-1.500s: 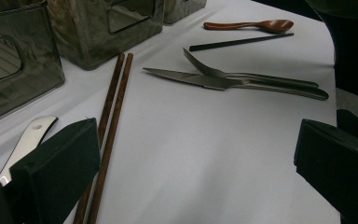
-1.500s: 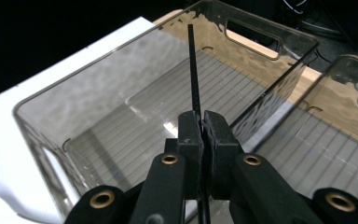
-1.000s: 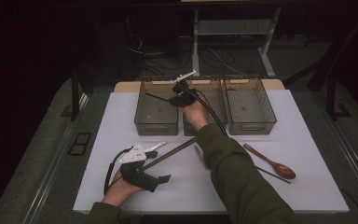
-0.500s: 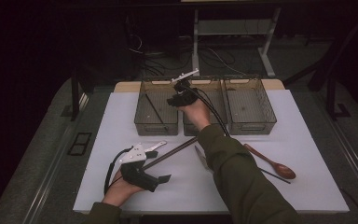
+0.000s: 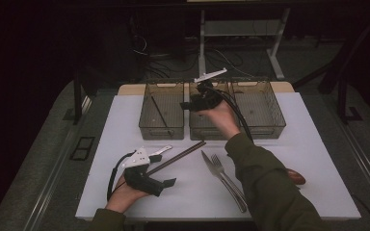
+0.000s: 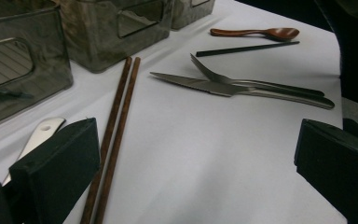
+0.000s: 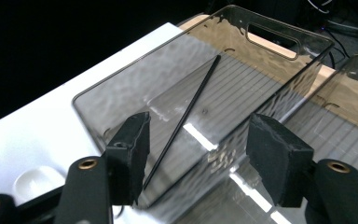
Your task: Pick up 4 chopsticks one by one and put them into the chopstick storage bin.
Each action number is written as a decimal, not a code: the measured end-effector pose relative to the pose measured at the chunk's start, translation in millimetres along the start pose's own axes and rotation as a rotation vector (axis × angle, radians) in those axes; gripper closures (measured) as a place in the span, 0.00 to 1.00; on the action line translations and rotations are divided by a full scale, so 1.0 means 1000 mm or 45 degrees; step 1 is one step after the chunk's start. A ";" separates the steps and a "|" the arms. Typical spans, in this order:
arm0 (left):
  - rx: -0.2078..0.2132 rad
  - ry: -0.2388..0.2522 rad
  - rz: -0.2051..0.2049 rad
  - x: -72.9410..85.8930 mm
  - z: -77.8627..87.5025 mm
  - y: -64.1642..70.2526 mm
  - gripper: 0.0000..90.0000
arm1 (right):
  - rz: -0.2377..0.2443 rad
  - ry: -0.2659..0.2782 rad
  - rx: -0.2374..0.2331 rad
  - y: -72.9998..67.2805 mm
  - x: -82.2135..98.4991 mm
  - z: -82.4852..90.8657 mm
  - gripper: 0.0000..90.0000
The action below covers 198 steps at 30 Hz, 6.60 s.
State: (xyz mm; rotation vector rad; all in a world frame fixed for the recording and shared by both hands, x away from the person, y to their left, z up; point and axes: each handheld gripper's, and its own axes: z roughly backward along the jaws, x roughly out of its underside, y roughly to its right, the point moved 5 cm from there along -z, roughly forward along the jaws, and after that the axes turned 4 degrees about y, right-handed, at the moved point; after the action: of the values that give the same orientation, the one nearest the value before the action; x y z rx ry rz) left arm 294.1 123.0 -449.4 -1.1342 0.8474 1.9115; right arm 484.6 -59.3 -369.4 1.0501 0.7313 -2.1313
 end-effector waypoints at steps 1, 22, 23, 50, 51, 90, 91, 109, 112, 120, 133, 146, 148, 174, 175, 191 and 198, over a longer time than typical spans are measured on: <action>-0.003 0.000 -0.002 0.000 0.000 0.000 0.00 | 0.004 0.002 0.003 0.000 0.002 0.005 0.41; 0.010 -0.059 -0.039 0.006 -0.004 0.003 0.00 | 0.087 0.004 -0.042 0.011 0.056 0.091 0.38; 0.010 -0.059 -0.040 0.006 -0.004 0.003 0.00 | 0.090 0.004 -0.044 0.012 0.060 0.095 0.38; -0.004 -0.075 -0.043 0.009 0.001 0.002 0.00 | 0.162 -0.060 -0.068 0.015 0.133 0.170 0.38; -0.005 -0.074 -0.040 0.009 0.001 0.001 0.00 | 0.161 -0.077 -0.071 0.015 0.136 0.172 0.39; 0.000 -0.092 -0.045 0.010 0.001 0.002 0.00 | 0.346 -0.844 0.053 0.031 0.218 0.190 0.80; 0.000 -0.092 -0.045 0.010 0.001 0.002 0.00 | 0.359 -0.861 0.058 0.032 0.218 0.189 0.81; 0.004 -0.096 -0.050 0.010 0.000 0.003 0.00 | 0.391 -1.020 0.047 0.032 0.226 0.179 0.92; 0.004 -0.093 -0.049 0.010 -0.001 0.003 0.00 | 0.412 -1.039 0.048 0.032 0.226 0.178 0.93; 0.004 -0.095 -0.049 0.010 -0.001 0.003 0.00 | 0.430 -1.074 0.064 0.033 0.225 0.176 0.95; 0.005 -0.097 -0.053 0.010 0.000 0.003 0.00 | 0.351 -1.052 0.067 0.033 0.224 0.180 0.95; 0.003 -0.093 -0.051 0.010 0.000 0.003 0.00 | 0.289 -0.916 0.033 0.034 0.217 0.187 0.95; 0.004 -0.093 -0.053 0.010 0.001 0.003 0.00 | 0.261 -0.878 0.012 0.032 0.215 0.189 0.95; 0.003 -0.090 -0.052 0.009 0.001 0.003 0.00 | 0.107 -0.447 -0.049 0.029 0.190 0.199 0.95; 0.003 -0.090 -0.053 0.009 0.001 0.003 0.00 | 0.100 -0.427 -0.050 0.029 0.189 0.199 0.95; 0.002 -0.085 -0.050 0.009 -0.001 0.004 0.00 | 0.016 -0.162 -0.056 0.028 0.171 0.193 0.95; 0.003 -0.084 -0.050 0.009 0.000 0.004 0.00 | -0.009 -0.080 -0.044 0.027 0.163 0.189 0.95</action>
State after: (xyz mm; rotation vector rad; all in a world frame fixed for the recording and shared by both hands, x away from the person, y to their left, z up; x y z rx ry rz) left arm 288.0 123.3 -457.1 -1.0726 0.7857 1.9047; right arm 339.0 -259.9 -410.4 0.9590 0.7403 -2.1400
